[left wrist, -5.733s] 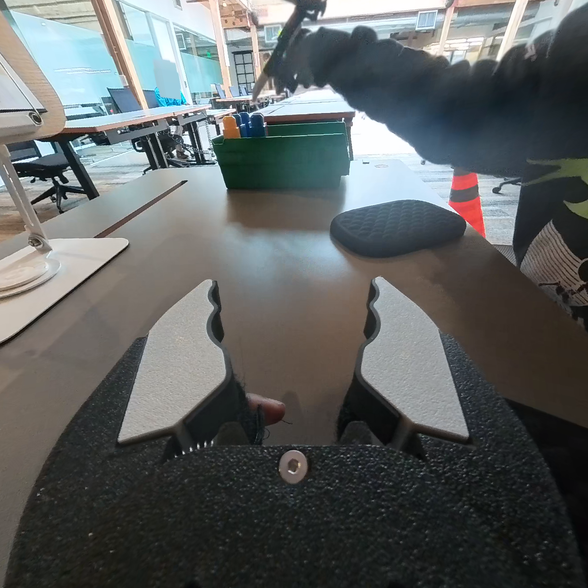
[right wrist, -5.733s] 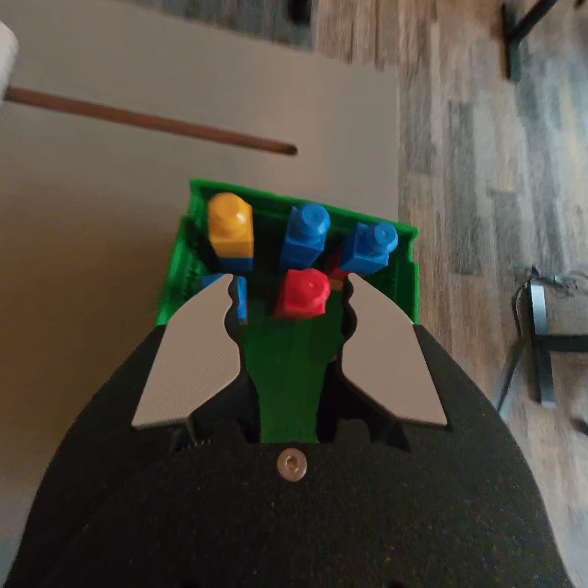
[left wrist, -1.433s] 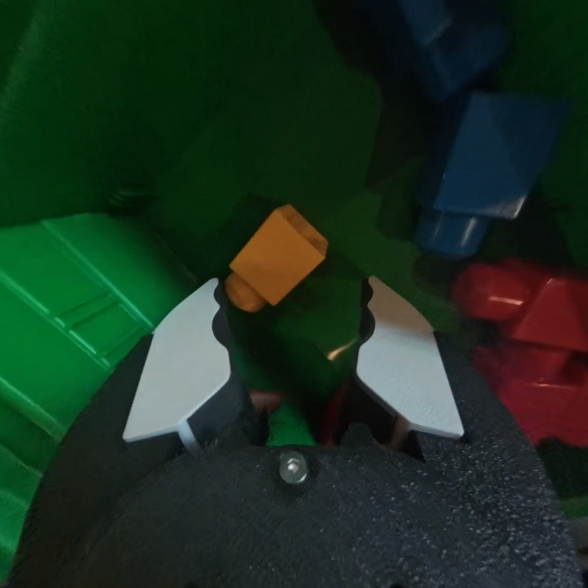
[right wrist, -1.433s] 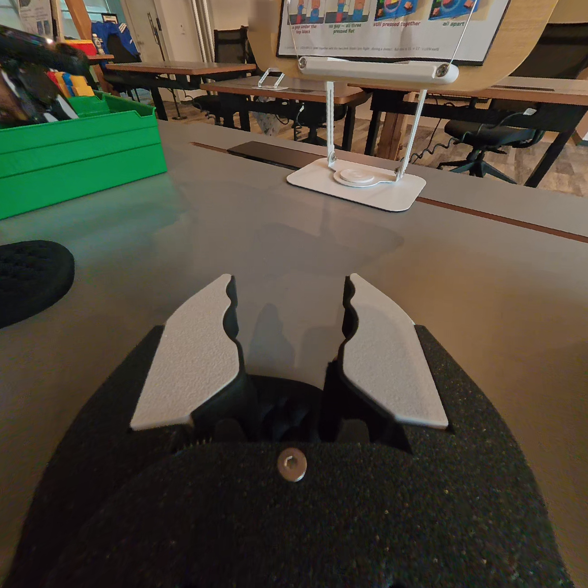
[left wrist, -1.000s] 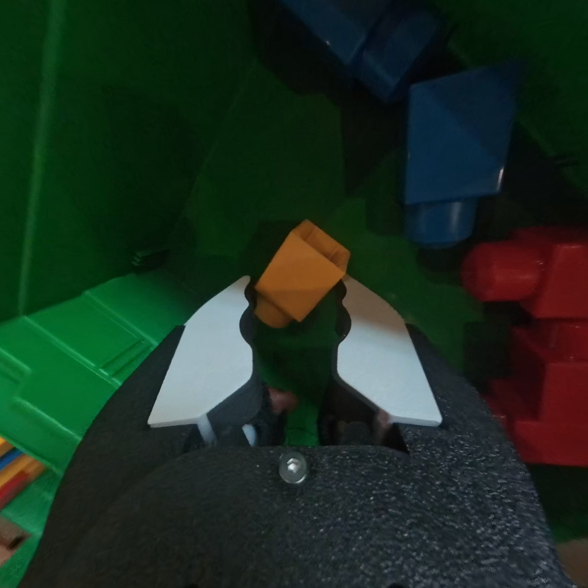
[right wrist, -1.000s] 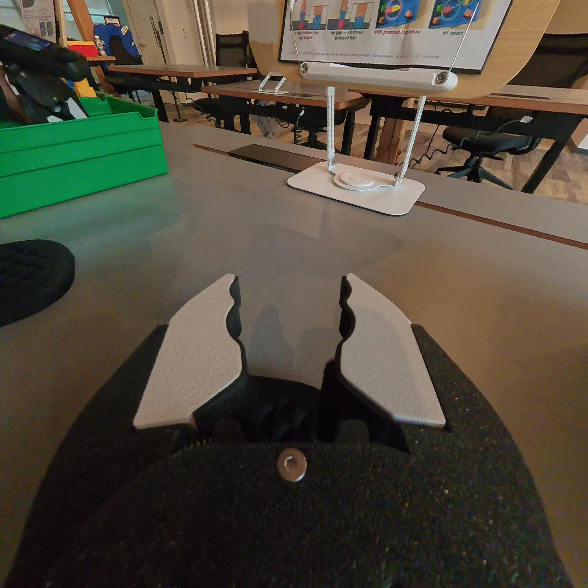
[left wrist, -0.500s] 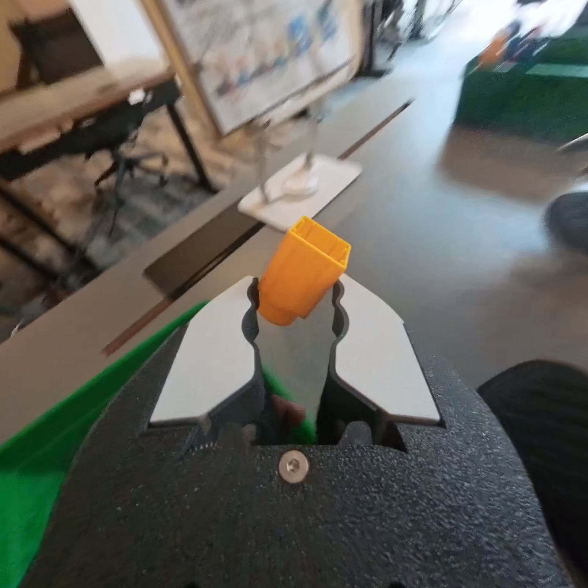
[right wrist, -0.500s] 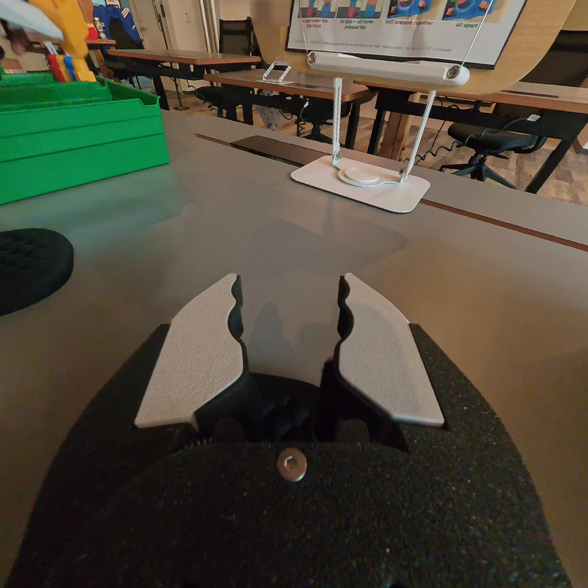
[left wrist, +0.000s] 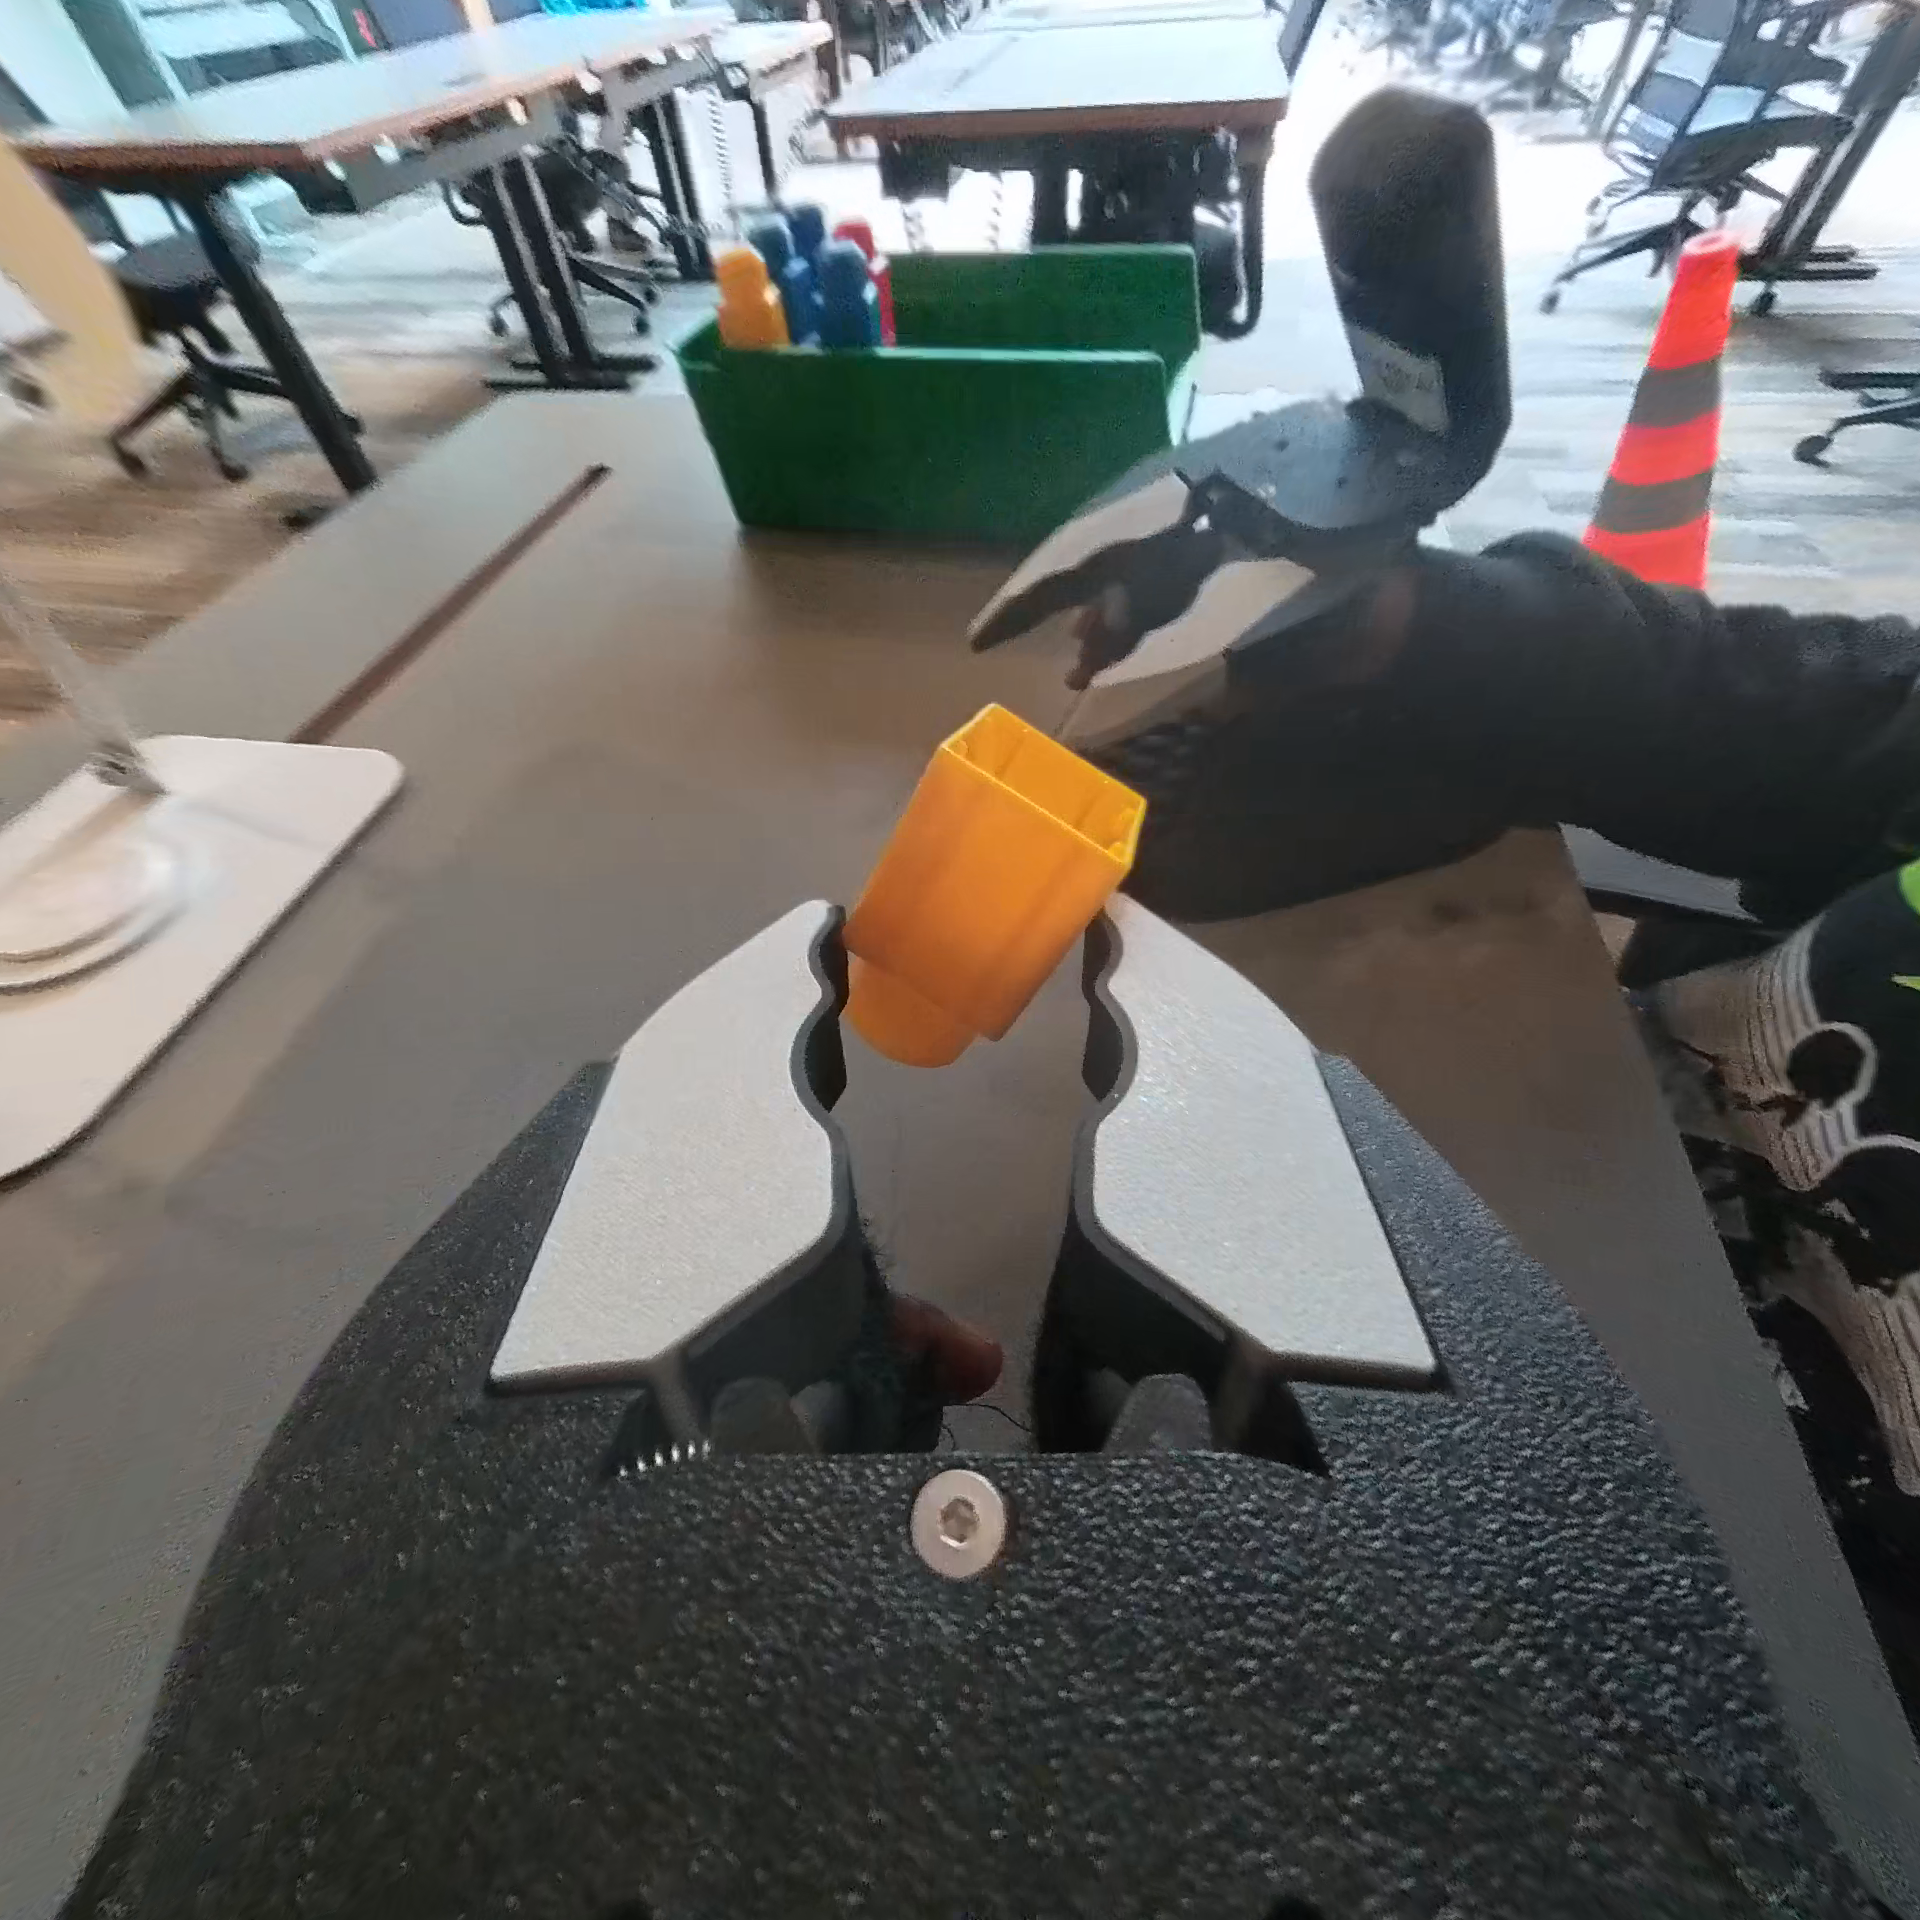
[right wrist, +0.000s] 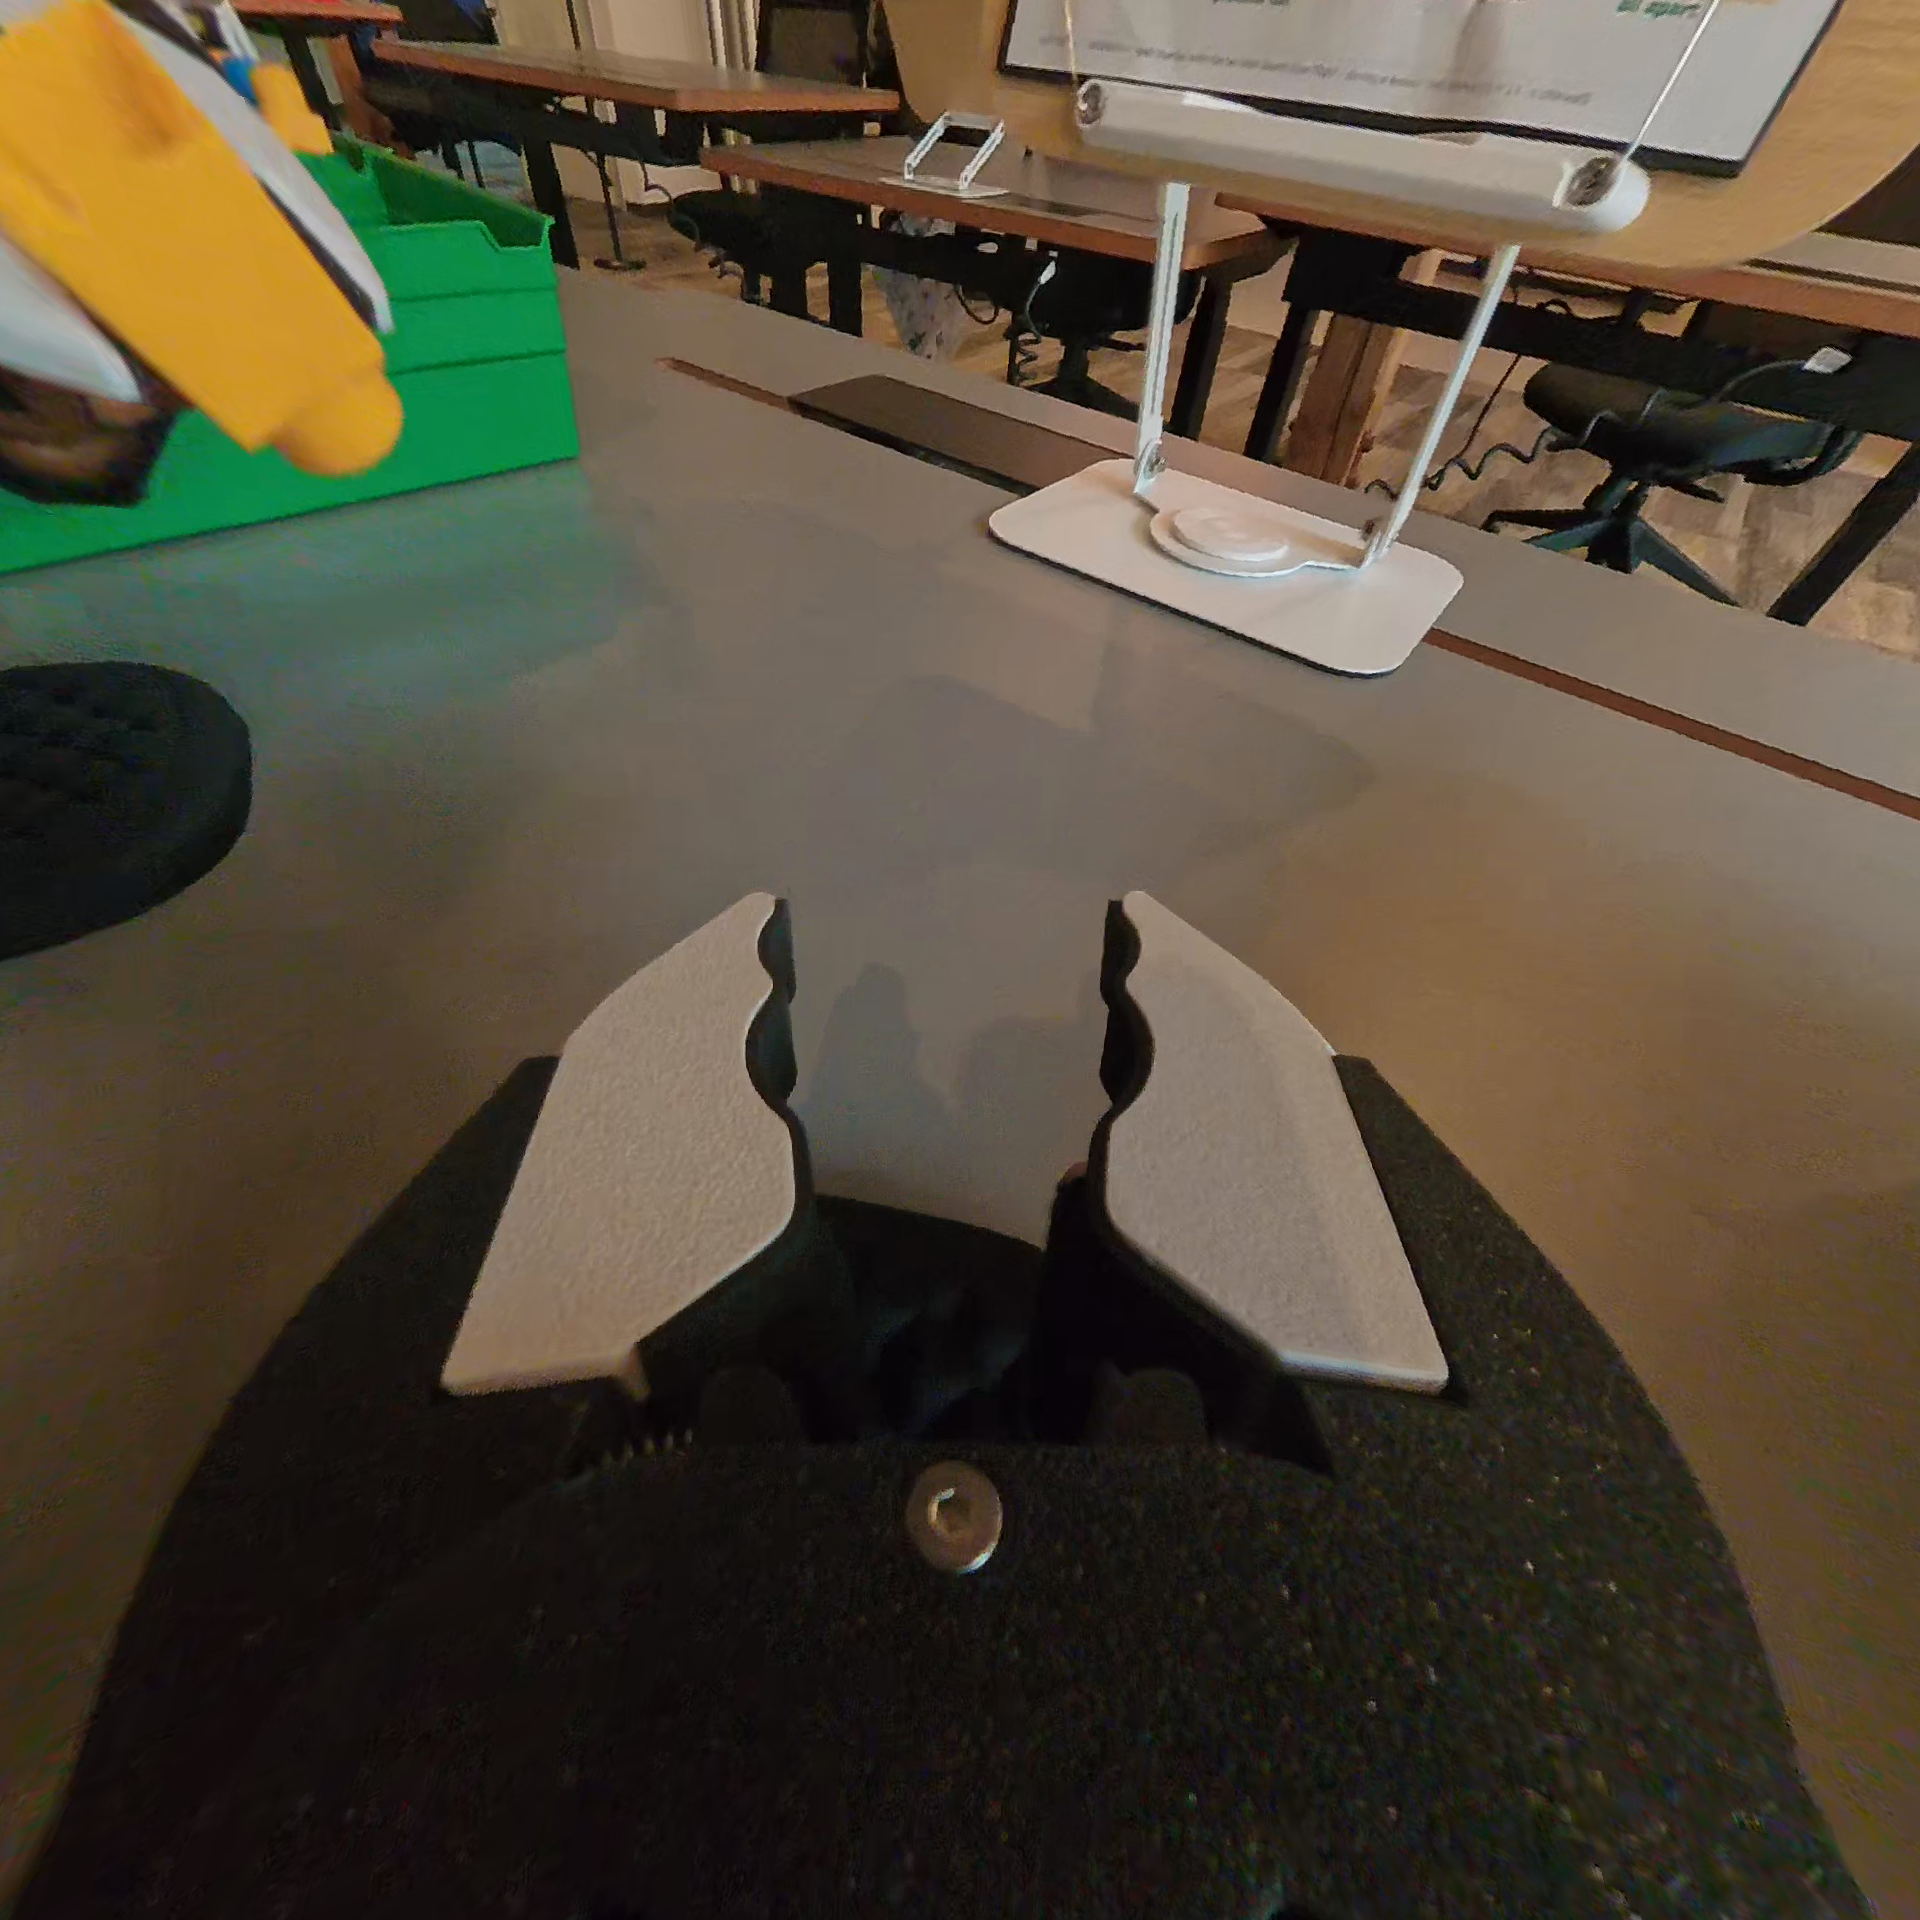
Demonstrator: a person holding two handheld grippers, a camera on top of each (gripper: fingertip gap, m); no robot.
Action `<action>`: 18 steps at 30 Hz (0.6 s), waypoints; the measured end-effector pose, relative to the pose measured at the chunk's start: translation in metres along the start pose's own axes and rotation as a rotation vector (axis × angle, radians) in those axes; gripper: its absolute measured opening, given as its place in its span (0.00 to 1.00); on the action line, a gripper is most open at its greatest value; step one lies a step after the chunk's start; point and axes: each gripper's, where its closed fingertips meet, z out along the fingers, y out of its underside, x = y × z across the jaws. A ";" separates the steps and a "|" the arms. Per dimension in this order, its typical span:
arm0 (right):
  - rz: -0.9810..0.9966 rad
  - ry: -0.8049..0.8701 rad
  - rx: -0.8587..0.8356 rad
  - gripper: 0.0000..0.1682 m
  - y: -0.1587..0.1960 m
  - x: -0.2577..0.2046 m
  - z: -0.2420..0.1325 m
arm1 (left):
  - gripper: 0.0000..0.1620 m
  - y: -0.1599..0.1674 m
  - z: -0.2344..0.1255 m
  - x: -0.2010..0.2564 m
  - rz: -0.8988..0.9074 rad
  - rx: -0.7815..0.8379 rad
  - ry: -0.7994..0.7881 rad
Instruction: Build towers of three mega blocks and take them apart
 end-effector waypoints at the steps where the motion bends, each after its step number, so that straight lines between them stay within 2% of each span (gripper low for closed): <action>1: -0.005 -0.005 -0.008 0.34 0.001 -0.001 0.001 | 0.27 0.006 0.008 0.005 -0.005 -0.015 0.018; 8: -0.054 -0.060 -0.061 0.34 0.006 -0.012 0.006 | 0.27 0.036 0.032 0.018 0.021 -0.133 0.041; 14: -0.192 -0.361 -0.041 0.37 -0.029 -0.071 0.004 | 0.27 0.047 0.035 0.018 0.084 -0.218 0.011; 18: -0.404 -0.482 -0.146 0.36 -0.041 -0.109 0.010 | 0.27 0.052 0.037 0.019 0.110 -0.252 0.004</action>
